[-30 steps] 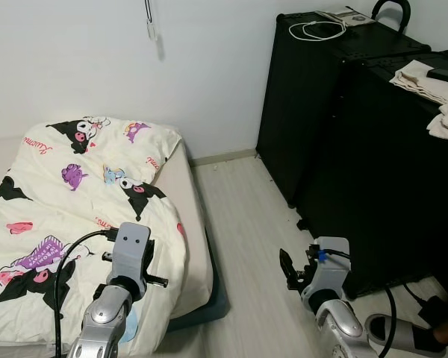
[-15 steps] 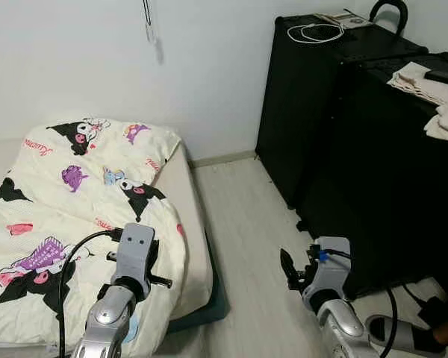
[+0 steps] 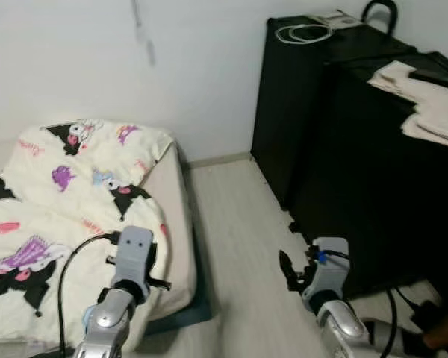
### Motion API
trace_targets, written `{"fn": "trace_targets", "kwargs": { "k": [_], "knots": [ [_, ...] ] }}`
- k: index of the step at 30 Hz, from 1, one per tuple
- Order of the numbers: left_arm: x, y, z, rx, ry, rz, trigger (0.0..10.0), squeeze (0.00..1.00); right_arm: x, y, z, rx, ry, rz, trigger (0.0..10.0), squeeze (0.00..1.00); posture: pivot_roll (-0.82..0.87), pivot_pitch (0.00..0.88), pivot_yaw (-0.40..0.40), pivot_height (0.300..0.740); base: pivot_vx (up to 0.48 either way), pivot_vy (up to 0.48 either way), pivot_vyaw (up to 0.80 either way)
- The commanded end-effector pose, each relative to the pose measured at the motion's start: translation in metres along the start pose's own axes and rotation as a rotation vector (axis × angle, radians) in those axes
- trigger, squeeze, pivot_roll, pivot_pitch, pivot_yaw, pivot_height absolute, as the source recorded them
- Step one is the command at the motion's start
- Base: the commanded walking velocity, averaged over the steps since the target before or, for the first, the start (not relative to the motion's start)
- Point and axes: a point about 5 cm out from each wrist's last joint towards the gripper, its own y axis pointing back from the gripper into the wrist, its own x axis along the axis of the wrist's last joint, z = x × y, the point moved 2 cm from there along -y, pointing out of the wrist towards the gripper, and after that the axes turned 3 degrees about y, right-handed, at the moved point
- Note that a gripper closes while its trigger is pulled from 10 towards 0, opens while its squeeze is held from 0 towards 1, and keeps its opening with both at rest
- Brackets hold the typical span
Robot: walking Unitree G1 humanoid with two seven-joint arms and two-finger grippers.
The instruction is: Clean up the room
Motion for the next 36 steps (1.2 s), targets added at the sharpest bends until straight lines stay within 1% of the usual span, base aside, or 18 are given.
{"fn": "trace_targets", "kwargs": {
  "k": [1, 4, 5, 8, 13, 16, 32, 36],
  "knots": [
    [-0.0085, 0.0053, -0.0080, 0.020, -0.004, -0.035, 10.0, 0.00, -0.0062, 0.0025, -0.0041, 0.003, -0.014, -0.016, 10.0, 0.00, -0.07, 0.148, 0.019, 0.740, 0.000, -0.480, 0.00],
    [-0.0038, 0.0047, -0.0087, 0.013, -0.024, -0.018, 10.0, 0.00, -0.0066, 0.0027, -0.0039, 0.002, -0.015, -0.017, 10.0, 0.00, -0.06, 0.149, 0.020, 0.740, 0.000, -0.266, 0.00],
    [-0.0043, 0.0044, -0.0090, 0.009, -0.027, -0.032, 10.0, 0.00, -0.0069, 0.0029, -0.0037, 0.001, -0.016, -0.018, 10.0, 0.00, -0.06, 0.150, 0.020, 0.740, 0.000, 0.000, 0.00],
    [-0.0036, 0.0019, -0.0084, -0.014, -0.026, -0.045, 10.0, 0.00, -0.0078, 0.0034, -0.0024, -0.004, -0.017, -0.020, 10.0, 0.00, -0.06, 0.153, 0.021, 0.740, 0.279, 0.391, 0.00],
    [-0.0018, 0.0006, -0.0094, -0.010, -0.023, -0.042, 10.0, 0.00, -0.0080, 0.0040, -0.0011, -0.008, -0.018, -0.020, 10.0, 0.00, -0.06, 0.156, 0.026, 0.740, 0.274, 0.395, 0.00],
    [-0.0019, 0.0003, -0.0103, -0.003, -0.036, -0.048, 10.0, 0.00, -0.0085, 0.0051, -0.0002, -0.014, -0.020, -0.021, 10.0, 0.00, -0.06, 0.158, 0.028, 0.740, 0.000, 0.000, 0.00],
    [-0.0016, 0.0032, -0.0055, -0.031, -0.014, -0.032, 10.0, 0.00, -0.0083, 0.0056, 0.0022, -0.026, -0.030, -0.019, 10.0, 0.00, -0.06, 0.168, 0.027, 0.740, 0.000, 0.000, 0.00],
    [-0.0013, 0.0031, -0.0054, -0.034, -0.022, -0.032, 10.0, 0.00, -0.0072, 0.0047, 0.0016, -0.023, -0.032, -0.015, 10.0, 0.00, -0.06, 0.169, 0.028, 0.740, 0.000, 0.000, 0.00]
  ]
}}
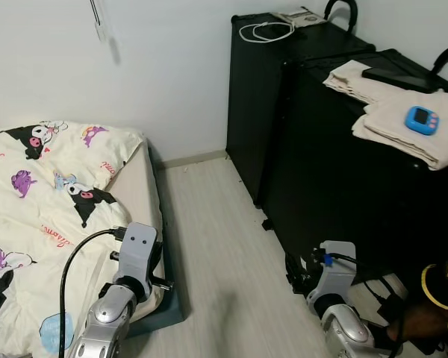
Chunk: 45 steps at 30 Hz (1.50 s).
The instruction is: Clean up the room
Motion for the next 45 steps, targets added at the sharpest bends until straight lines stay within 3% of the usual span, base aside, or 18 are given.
{"fn": "trace_targets", "kwargs": {
  "k": [1, 20, 45],
  "knots": [
    [-0.003, 0.003, 0.000, -0.002, 0.002, -0.005, 10.0, 0.00, -0.005, 0.002, 0.000, -0.002, -0.013, -0.016, 10.0, 0.00, -0.06, 0.170, 0.028, 0.740, 0.000, 0.000, 0.00],
    [0.004, 0.002, 0.010, -0.067, 0.022, 0.038, 10.0, 0.00, -0.003, 0.002, -0.001, -0.009, -0.021, -0.005, 10.0, 0.00, -0.07, 0.166, 0.036, 0.740, 0.000, 0.000, 0.00],
    [0.007, 0.005, 0.015, -0.105, 0.054, 0.062, 10.0, 0.00, -0.003, 0.004, 0.000, -0.005, -0.016, -0.003, 10.0, 0.00, -0.08, 0.157, 0.033, 0.740, 0.415, 0.000, 0.00]
  ]
}}
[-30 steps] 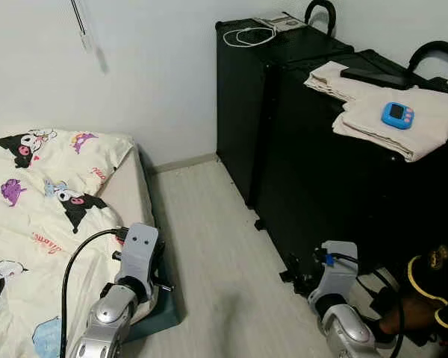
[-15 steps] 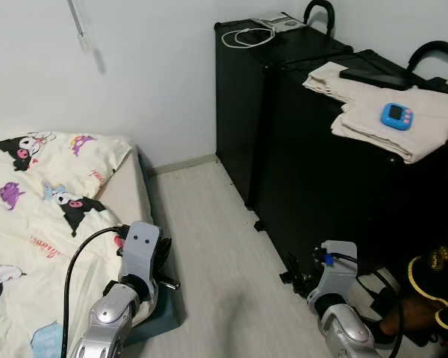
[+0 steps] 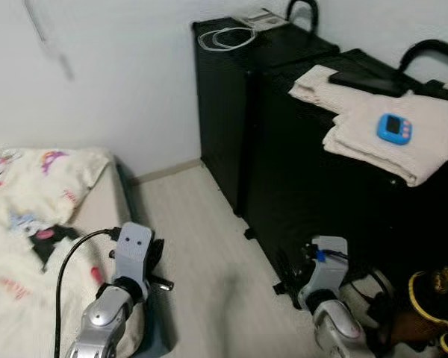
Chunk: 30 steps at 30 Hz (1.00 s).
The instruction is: Clean up the room
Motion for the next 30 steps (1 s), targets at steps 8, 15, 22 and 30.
{"fn": "trace_targets", "kwargs": {
  "k": [8, 15, 22, 30],
  "knots": [
    [-0.0042, 0.0066, -0.0047, 0.001, -0.008, -0.019, 10.0, 0.00, -0.0033, 0.0021, -0.0103, 0.028, -0.019, -0.006, 10.0, 0.00, -0.08, 0.152, 0.032, 0.740, 0.366, 0.000, 0.00],
    [-0.0036, 0.0069, -0.0051, -0.001, -0.009, -0.019, 10.0, 0.00, -0.0039, 0.0031, -0.0130, 0.034, -0.023, -0.006, 10.0, 0.00, -0.08, 0.155, 0.038, 0.740, 0.342, 0.000, 0.00],
    [-0.0035, 0.0071, -0.0048, -0.002, -0.006, -0.021, 10.0, 0.00, -0.0039, 0.0037, -0.0134, 0.035, -0.023, -0.007, 10.0, 0.00, -0.08, 0.160, 0.036, 0.740, 0.342, 0.000, 0.00],
    [-0.0039, 0.0073, -0.0036, -0.001, -0.001, -0.022, 10.0, 0.00, -0.0039, 0.0028, -0.0140, 0.041, -0.020, -0.009, 10.0, 0.00, -0.08, 0.166, 0.033, 0.740, 0.342, 0.000, 0.00]
  ]
}}
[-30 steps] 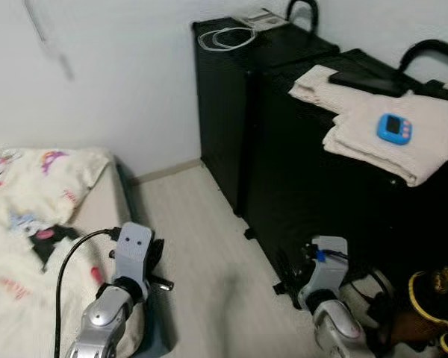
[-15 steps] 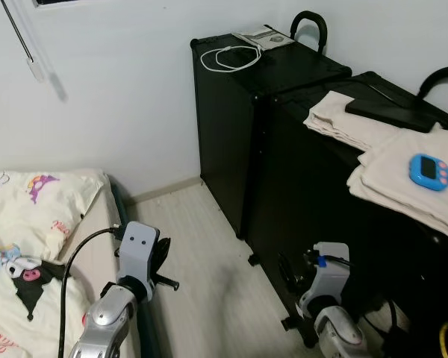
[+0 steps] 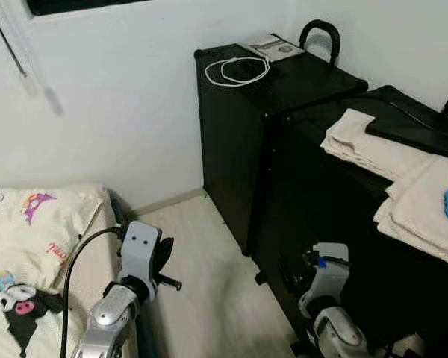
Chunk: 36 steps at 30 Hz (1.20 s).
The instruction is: Clean up the room
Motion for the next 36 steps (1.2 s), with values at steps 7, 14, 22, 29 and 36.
{"fn": "trace_targets", "kwargs": {
  "k": [7, 14, 22, 29, 36],
  "knots": [
    [-0.005, 0.002, 0.001, 0.002, 0.002, -0.026, 10.0, 0.00, -0.004, 0.002, 0.002, -0.010, -0.013, -0.018, 10.0, 0.00, -0.08, 0.168, 0.034, 0.740, 0.341, 0.000, 0.00],
    [-0.004, 0.001, 0.001, 0.004, 0.001, -0.028, 10.0, 0.00, -0.003, 0.001, 0.002, -0.013, -0.012, -0.014, 10.0, 0.00, -0.08, 0.169, 0.038, 0.740, 0.328, 0.000, 0.00],
    [-0.004, 0.000, 0.001, 0.003, 0.000, -0.029, 10.0, 0.00, -0.002, -0.001, 0.001, -0.007, 0.001, -0.014, 10.0, 0.00, -0.08, 0.170, 0.041, 0.740, 0.326, 0.000, 0.00],
    [-0.007, 0.001, -0.003, 0.041, -0.016, -0.036, 10.0, 0.00, 0.001, -0.003, 0.001, 0.005, 0.030, -0.006, 10.0, 0.00, -0.08, 0.167, 0.036, 0.740, 0.318, 0.000, 0.00],
    [-0.010, -0.001, -0.009, 0.091, -0.017, -0.042, 10.0, 0.00, 0.010, -0.008, -0.002, 0.037, 0.070, 0.031, 10.0, 0.00, -0.09, 0.164, 0.039, 0.740, 0.316, 0.000, 0.00]
  ]
}}
